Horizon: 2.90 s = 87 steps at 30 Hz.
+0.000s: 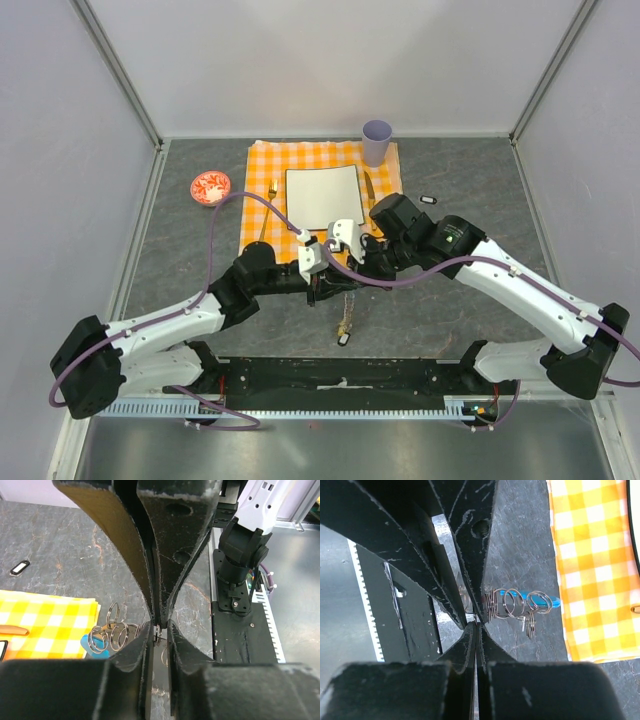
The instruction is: Put the keys on the keyring
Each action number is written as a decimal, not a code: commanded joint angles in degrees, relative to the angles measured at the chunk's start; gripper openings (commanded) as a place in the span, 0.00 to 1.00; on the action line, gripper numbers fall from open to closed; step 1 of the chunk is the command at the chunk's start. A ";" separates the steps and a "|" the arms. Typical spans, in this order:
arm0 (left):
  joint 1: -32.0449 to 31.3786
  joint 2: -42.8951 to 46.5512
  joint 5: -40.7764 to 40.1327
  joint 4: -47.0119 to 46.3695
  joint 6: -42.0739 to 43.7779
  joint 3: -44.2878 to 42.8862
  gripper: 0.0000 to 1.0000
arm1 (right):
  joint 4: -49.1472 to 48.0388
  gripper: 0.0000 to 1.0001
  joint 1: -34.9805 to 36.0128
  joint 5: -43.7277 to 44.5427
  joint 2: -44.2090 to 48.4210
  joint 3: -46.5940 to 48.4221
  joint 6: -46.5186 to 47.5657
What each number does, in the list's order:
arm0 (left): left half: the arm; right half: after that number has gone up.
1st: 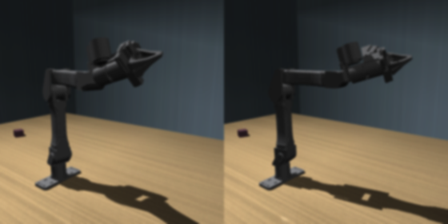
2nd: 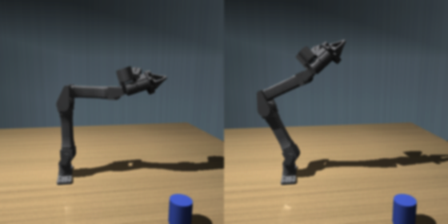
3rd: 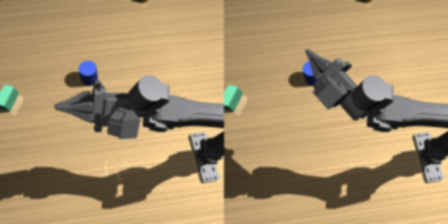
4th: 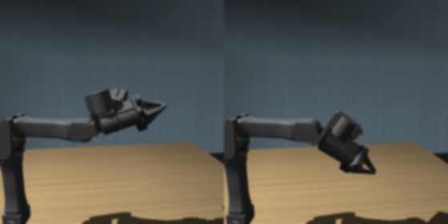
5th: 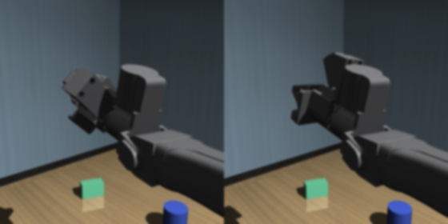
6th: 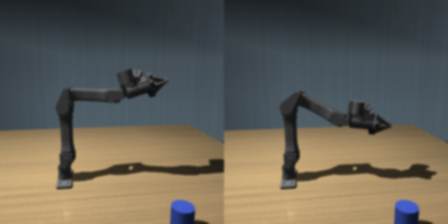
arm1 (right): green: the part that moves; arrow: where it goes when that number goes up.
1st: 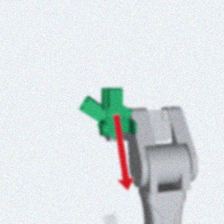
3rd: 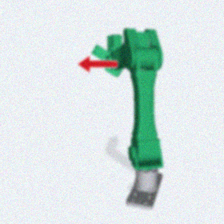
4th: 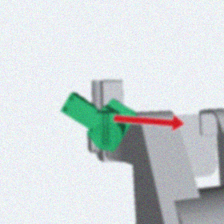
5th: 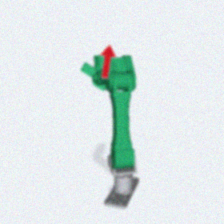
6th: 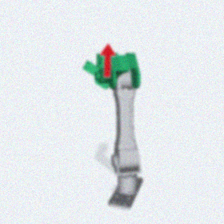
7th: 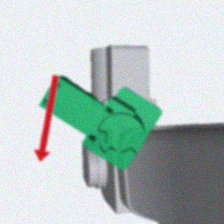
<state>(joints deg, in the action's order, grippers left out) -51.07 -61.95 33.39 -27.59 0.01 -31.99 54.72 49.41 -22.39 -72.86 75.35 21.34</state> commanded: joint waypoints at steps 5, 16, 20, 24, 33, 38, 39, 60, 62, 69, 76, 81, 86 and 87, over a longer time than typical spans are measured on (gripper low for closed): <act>-0.08 0.17 2.30 2.54 3.15 -3.34 0.02 | -2.86 0.00 0.25 0.33 2.02 -0.21 1.42; -0.08 2.18 -6.02 3.95 3.95 -2.21 0.02 | -4.09 0.03 0.16 3.32 4.74 -1.61 -0.07; -0.08 3.15 -11.06 3.42 4.56 -1.15 0.02 | -4.97 0.23 0.16 5.60 6.32 -2.93 -1.83; -0.08 3.51 -13.17 2.37 4.12 -0.01 0.02 | -5.94 0.42 -0.19 6.92 7.12 -4.33 -4.29; -0.08 5.96 -13.88 -10.27 2.10 8.24 0.02 | -12.09 0.86 -8.62 10.42 11.42 -6.97 -12.02; 0.00 7.64 -12.99 -16.43 1.75 12.29 0.02 | -14.72 0.98 -13.79 17.02 8.53 -7.32 -17.64; 0.00 7.72 -13.00 -18.00 1.75 12.82 0.02 | -15.51 0.98 -14.77 19.03 7.31 -7.59 -20.00; -0.08 5.62 -13.35 -22.42 2.01 17.84 0.02 | -31.42 0.56 -39.73 23.04 -32.41 6.20 -13.39; -0.08 5.44 -13.26 -21.80 3.32 17.93 0.02 | -31.69 0.53 -42.45 18.73 -34.27 8.13 -9.50; -0.17 4.56 -14.84 -20.04 6.67 17.14 0.02 | -31.96 0.72 -50.71 -2.54 -40.24 12.01 4.40; -0.17 3.95 -15.63 -18.46 7.98 16.34 0.02 | -29.32 0.65 -52.57 -10.47 -45.26 17.10 14.25; -0.08 3.95 -16.07 -18.28 8.51 16.17 0.02 | -24.41 0.45 -53.01 -11.54 -50.26 21.76 21.35; 0.09 2.63 -15.99 -18.37 8.60 15.73 0.02 | -18.25 0.43 -53.01 -9.95 -53.52 25.63 26.64; 0.09 2.37 -15.90 -18.55 8.60 15.64 0.02 | -17.72 0.43 -53.01 -10.21 -54.05 25.72 27.08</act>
<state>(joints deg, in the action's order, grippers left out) -51.18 -58.22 18.09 -44.64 5.72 -14.26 32.05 -3.51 -30.39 -124.97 97.49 41.89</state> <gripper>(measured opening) 0.019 0.432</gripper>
